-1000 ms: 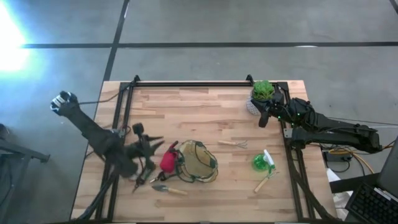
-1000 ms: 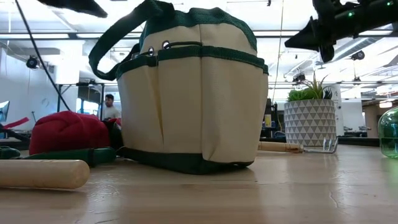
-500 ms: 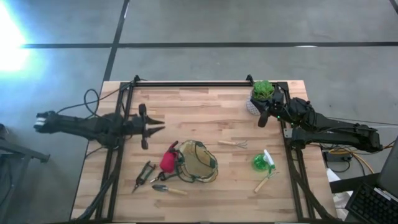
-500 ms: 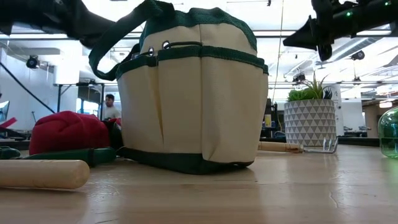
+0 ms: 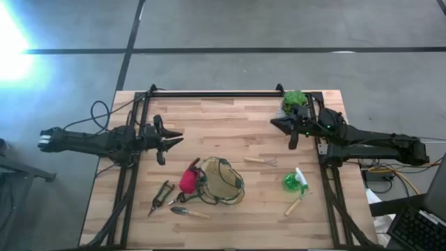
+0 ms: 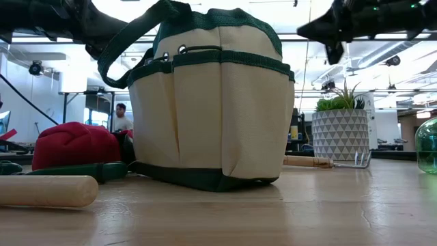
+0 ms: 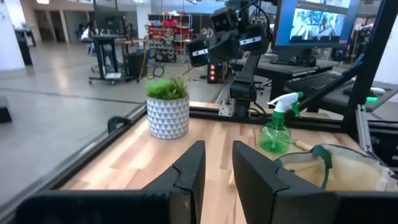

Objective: Pick & Place Garden tools in Gardening bag
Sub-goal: Prepare the light brown gardening bag on the table

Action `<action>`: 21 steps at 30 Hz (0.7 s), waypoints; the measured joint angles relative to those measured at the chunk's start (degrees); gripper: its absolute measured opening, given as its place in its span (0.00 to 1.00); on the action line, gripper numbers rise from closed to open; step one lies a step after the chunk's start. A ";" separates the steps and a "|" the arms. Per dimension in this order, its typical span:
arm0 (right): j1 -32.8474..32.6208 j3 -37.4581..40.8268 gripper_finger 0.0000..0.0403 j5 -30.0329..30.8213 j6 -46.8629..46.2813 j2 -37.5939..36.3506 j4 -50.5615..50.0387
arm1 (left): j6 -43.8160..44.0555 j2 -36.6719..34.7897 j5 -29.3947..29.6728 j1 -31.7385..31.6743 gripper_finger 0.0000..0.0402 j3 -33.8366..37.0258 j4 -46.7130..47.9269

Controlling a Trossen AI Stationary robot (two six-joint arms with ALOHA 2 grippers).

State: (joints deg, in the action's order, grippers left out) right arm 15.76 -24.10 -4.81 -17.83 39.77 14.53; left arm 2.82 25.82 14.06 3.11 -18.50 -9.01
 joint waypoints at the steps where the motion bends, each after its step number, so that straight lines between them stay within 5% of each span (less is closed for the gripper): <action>1: -0.37 0.00 0.02 -0.74 0.06 1.46 1.62 | 0.69 0.18 -0.09 0.01 0.21 0.04 0.05; 11: -10.15 -14.81 0.02 -1.86 8.36 20.64 1.55 | 2.22 2.93 -1.84 0.04 0.21 0.04 0.03; 15: -15.86 -26.32 0.02 -0.57 12.41 27.85 -9.12 | 2.22 3.83 -4.04 0.04 0.21 0.04 0.03; 21: -24.40 -42.19 0.02 10.90 6.24 38.48 -30.07 | 2.47 3.89 -4.38 0.04 0.21 0.00 0.03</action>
State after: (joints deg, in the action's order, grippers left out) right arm -8.64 -66.29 6.09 -11.59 78.25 -15.54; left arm 5.29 29.71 9.68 3.16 -18.50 -8.97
